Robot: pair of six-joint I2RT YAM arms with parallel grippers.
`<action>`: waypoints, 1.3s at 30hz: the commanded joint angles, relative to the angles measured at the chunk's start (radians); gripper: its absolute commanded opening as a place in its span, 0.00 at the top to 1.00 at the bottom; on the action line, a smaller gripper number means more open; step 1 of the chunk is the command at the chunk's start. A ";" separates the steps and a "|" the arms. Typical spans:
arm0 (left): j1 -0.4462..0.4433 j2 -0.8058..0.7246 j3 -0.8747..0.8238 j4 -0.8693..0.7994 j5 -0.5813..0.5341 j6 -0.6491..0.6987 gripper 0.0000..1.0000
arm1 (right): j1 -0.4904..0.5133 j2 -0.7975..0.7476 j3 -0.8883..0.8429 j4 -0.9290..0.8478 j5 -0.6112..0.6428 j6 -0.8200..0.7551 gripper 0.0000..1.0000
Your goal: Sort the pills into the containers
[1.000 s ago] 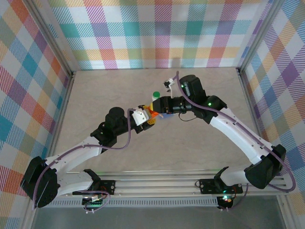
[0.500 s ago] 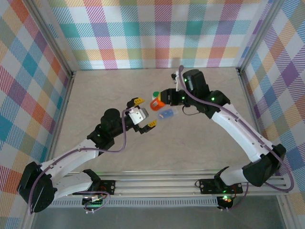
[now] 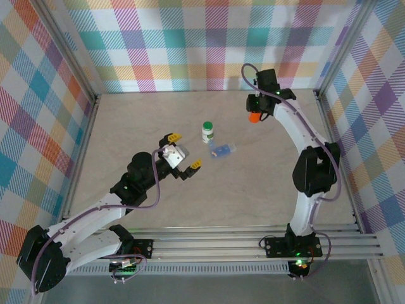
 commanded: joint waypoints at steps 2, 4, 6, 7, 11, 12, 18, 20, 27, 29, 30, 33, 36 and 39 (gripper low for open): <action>-0.006 0.045 -0.028 0.083 -0.130 -0.110 0.00 | -0.016 0.080 0.110 -0.037 0.017 -0.059 0.78; -0.005 0.061 -0.018 0.083 -0.151 -0.132 0.00 | -0.029 0.134 0.156 -0.048 0.003 -0.067 0.78; -0.003 0.071 0.000 0.059 -0.150 -0.149 0.00 | -0.045 0.174 0.192 -0.057 -0.021 -0.062 0.78; -0.001 0.078 0.010 0.047 -0.153 -0.162 0.00 | -0.053 0.194 0.213 -0.066 -0.036 -0.057 0.78; 0.010 0.098 0.032 0.038 -0.186 -0.217 0.00 | -0.071 0.267 0.283 -0.097 -0.072 -0.043 0.76; 0.014 0.101 0.034 0.040 -0.201 -0.233 0.00 | -0.073 0.285 0.298 -0.103 -0.073 -0.042 0.75; 0.046 0.064 0.029 0.046 -0.317 -0.356 0.00 | -0.090 0.341 0.322 -0.091 -0.082 -0.032 0.65; 0.055 0.041 0.020 0.042 -0.335 -0.386 0.00 | -0.096 0.348 0.324 -0.082 -0.086 -0.030 0.58; 0.097 0.003 -0.003 0.025 -0.373 -0.503 0.00 | -0.116 0.351 0.363 -0.122 -0.123 -0.020 0.34; 0.100 0.011 0.008 -0.007 -0.393 -0.527 0.00 | -0.116 0.319 0.348 -0.114 -0.129 -0.021 0.31; 0.102 0.014 0.012 -0.018 -0.397 -0.529 0.00 | -0.116 0.298 0.339 -0.110 -0.134 -0.023 0.30; 0.103 0.022 0.007 -0.022 -0.426 -0.537 0.00 | -0.114 0.230 0.307 -0.105 -0.148 -0.029 0.30; 0.109 0.028 -0.006 -0.025 -0.470 -0.569 0.00 | -0.103 0.127 0.225 -0.077 -0.165 -0.024 0.33; 0.124 0.034 -0.028 -0.020 -0.477 -0.626 0.00 | -0.071 -0.003 0.060 0.005 -0.168 -0.008 0.34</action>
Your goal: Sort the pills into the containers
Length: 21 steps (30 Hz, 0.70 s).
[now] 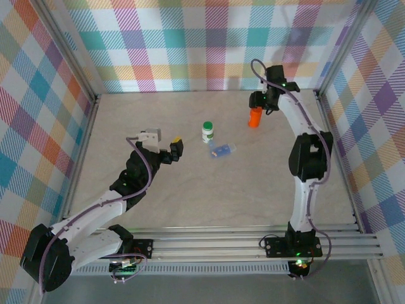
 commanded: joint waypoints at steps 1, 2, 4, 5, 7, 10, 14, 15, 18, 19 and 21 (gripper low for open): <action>0.026 0.007 -0.030 -0.006 -0.052 -0.101 0.00 | 0.042 -0.182 -0.134 0.082 -0.030 0.027 0.35; 0.033 0.013 -0.039 -0.003 -0.069 -0.142 0.00 | 0.056 -0.220 -0.186 0.097 -0.034 0.037 0.36; 0.058 0.033 -0.037 -0.017 -0.041 -0.202 0.00 | 0.077 -0.277 -0.272 0.121 -0.062 0.073 0.36; 0.073 0.047 -0.031 -0.029 -0.013 -0.229 0.01 | 0.089 -0.303 -0.331 0.147 -0.087 0.092 0.36; 0.091 0.082 -0.007 -0.064 0.026 -0.272 0.12 | 0.113 -0.342 -0.423 0.196 -0.132 0.124 0.36; 0.112 0.168 0.068 -0.139 0.101 -0.324 0.23 | 0.151 -0.365 -0.521 0.246 -0.176 0.164 0.36; 0.124 0.325 0.172 -0.190 0.192 -0.369 0.32 | 0.190 -0.347 -0.603 0.295 -0.193 0.194 0.37; 0.124 0.362 0.190 -0.185 0.209 -0.387 0.34 | 0.195 -0.336 -0.616 0.301 -0.189 0.200 0.37; 0.126 0.472 0.253 -0.184 0.244 -0.415 0.37 | 0.202 -0.305 -0.640 0.315 -0.183 0.212 0.39; 0.127 0.507 0.276 -0.190 0.256 -0.420 0.37 | 0.203 -0.297 -0.645 0.320 -0.177 0.213 0.39; 0.130 0.585 0.327 -0.200 0.279 -0.436 0.38 | 0.204 -0.275 -0.653 0.328 -0.161 0.214 0.40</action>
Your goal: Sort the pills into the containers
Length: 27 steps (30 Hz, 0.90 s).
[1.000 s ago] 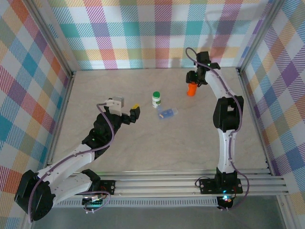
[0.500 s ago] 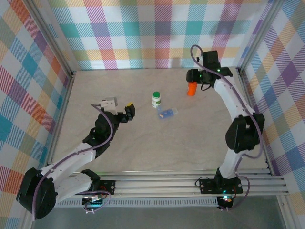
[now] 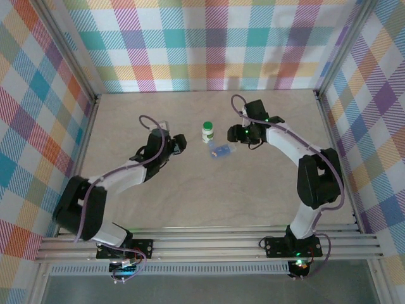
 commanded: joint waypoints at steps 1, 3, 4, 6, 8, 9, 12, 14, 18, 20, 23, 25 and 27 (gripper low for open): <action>0.017 0.104 0.082 -0.032 0.079 -0.058 0.38 | 0.003 0.032 -0.013 0.064 0.013 0.026 0.40; 0.019 0.165 0.122 -0.030 0.110 -0.066 0.39 | 0.004 0.058 -0.016 0.070 0.022 0.022 0.40; 0.019 0.188 0.139 -0.033 0.120 -0.067 0.39 | 0.004 0.069 -0.016 0.074 0.023 0.021 0.40; 0.019 0.233 0.175 -0.045 0.129 -0.070 0.39 | 0.004 0.092 -0.015 0.086 0.011 0.017 0.40; 0.019 0.267 0.201 -0.055 0.136 -0.071 0.39 | 0.003 0.115 -0.010 0.090 0.005 0.011 0.40; 0.019 0.282 0.212 -0.058 0.138 -0.068 0.39 | 0.003 0.124 -0.007 0.091 0.004 0.008 0.40; 0.019 0.323 0.243 -0.069 0.151 -0.062 0.39 | 0.004 0.153 -0.005 0.107 0.008 -0.006 0.40; 0.020 0.347 0.263 -0.078 0.164 -0.059 0.40 | 0.003 0.173 0.002 0.115 0.012 -0.025 0.40; 0.020 0.392 0.307 -0.106 0.191 -0.053 0.41 | 0.003 0.211 0.012 0.150 -0.011 -0.118 0.42; 0.019 0.408 0.321 -0.118 0.205 -0.052 0.41 | 0.003 0.229 0.026 0.145 -0.038 -0.165 0.43; 0.020 0.428 0.339 -0.130 0.227 -0.050 0.42 | 0.004 0.248 0.032 0.145 -0.106 -0.225 0.45; 0.020 0.436 0.345 -0.133 0.241 -0.052 0.43 | 0.004 0.252 0.027 0.154 -0.165 -0.259 0.45; 0.019 0.440 0.344 -0.130 0.262 -0.054 0.44 | 0.003 0.255 0.025 0.162 -0.220 -0.283 0.46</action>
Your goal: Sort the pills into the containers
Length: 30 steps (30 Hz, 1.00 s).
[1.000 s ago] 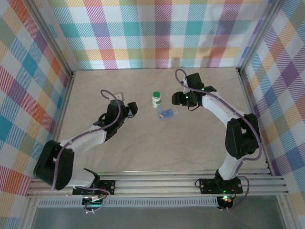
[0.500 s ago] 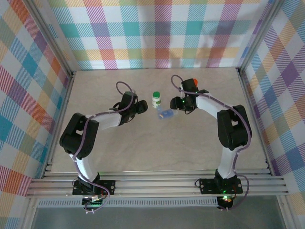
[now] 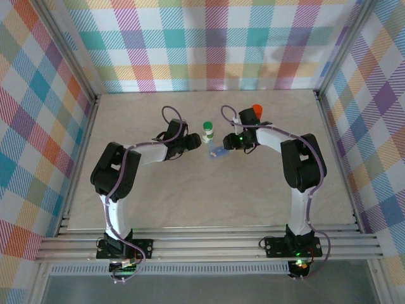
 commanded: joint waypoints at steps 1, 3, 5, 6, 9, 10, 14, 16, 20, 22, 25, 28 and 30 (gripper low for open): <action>0.009 0.014 0.023 -0.029 0.057 -0.006 0.45 | 0.005 0.023 0.018 0.013 -0.123 -0.088 0.46; 0.008 0.013 0.019 -0.029 0.078 -0.008 0.46 | 0.004 0.031 0.027 0.002 -0.129 -0.093 0.46; 0.005 0.007 0.009 -0.030 0.082 -0.009 0.47 | 0.004 0.036 0.029 -0.001 -0.130 -0.098 0.46; 0.005 0.005 0.004 -0.029 0.083 -0.009 0.46 | 0.004 0.037 0.030 -0.004 -0.131 -0.099 0.46; 0.002 0.007 -0.001 -0.028 0.095 -0.014 0.47 | 0.004 0.038 0.028 -0.005 -0.126 -0.106 0.46; 0.000 0.008 0.000 -0.029 0.101 -0.014 0.47 | 0.004 0.038 0.029 -0.005 -0.125 -0.104 0.46; -0.010 0.011 0.000 -0.028 0.121 -0.015 0.47 | 0.004 0.039 0.030 -0.013 -0.120 -0.103 0.47; -0.015 0.008 0.000 -0.028 0.130 -0.014 0.47 | 0.004 0.043 0.034 -0.018 -0.110 -0.097 0.47; -0.026 0.001 0.005 -0.030 0.144 -0.008 0.47 | 0.003 0.051 0.039 -0.028 -0.098 -0.089 0.48; -0.030 0.002 0.010 -0.035 0.152 -0.004 0.48 | 0.004 0.053 0.039 -0.029 -0.095 -0.087 0.49; -0.037 0.000 0.014 -0.042 0.165 0.000 0.48 | 0.004 0.052 0.039 -0.034 -0.083 -0.083 0.49; -0.044 -0.008 0.013 -0.045 0.176 0.005 0.48 | 0.004 0.055 0.042 -0.038 -0.074 -0.077 0.49; -0.052 -0.014 0.015 -0.047 0.187 0.015 0.48 | 0.004 0.058 0.044 -0.040 -0.070 -0.074 0.49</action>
